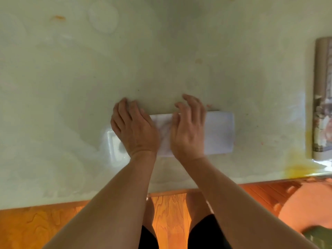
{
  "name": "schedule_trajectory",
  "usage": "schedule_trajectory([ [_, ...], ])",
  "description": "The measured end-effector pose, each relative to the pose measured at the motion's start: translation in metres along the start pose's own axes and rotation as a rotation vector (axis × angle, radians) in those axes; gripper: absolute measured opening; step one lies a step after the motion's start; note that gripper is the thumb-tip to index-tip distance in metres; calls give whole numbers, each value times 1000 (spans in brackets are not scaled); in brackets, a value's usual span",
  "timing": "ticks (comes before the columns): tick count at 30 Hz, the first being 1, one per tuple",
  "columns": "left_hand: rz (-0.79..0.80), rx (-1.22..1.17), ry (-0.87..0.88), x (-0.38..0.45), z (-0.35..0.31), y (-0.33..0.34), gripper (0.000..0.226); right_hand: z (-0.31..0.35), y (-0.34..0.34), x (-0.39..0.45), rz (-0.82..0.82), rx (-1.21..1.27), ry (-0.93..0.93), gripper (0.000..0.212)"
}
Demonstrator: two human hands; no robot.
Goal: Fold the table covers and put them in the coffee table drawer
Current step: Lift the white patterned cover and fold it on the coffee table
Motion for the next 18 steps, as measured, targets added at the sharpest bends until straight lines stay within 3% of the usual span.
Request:
schedule_trajectory([
  [3,-14,75,12,-1,-1,-2,30,-35,-42,11,-45,-265,97,30],
  [7,-24,103,-1,-1,-8,-3,30,-71,-26,29,215,-479,264,58],
  [9,-16,97,8,-1,-9,-3,32,-81,-10,28,287,-489,257,59],
  [15,57,-5,-11,1,-13,-9,44,-83,-7,29,227,-450,248,54],
  [18,169,-25,-192,-16,-11,-28,56,-84,-8,28,237,-433,256,55],
])
Point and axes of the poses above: each hand's wrist, its own x-axis towards the middle knuckle, its own y-axis out of the palm, z = x × y, the point moved 4 cm from there along x, towards the middle knuckle, and after that the axes turned 8 degrees about -x, right-handed, at the moved point
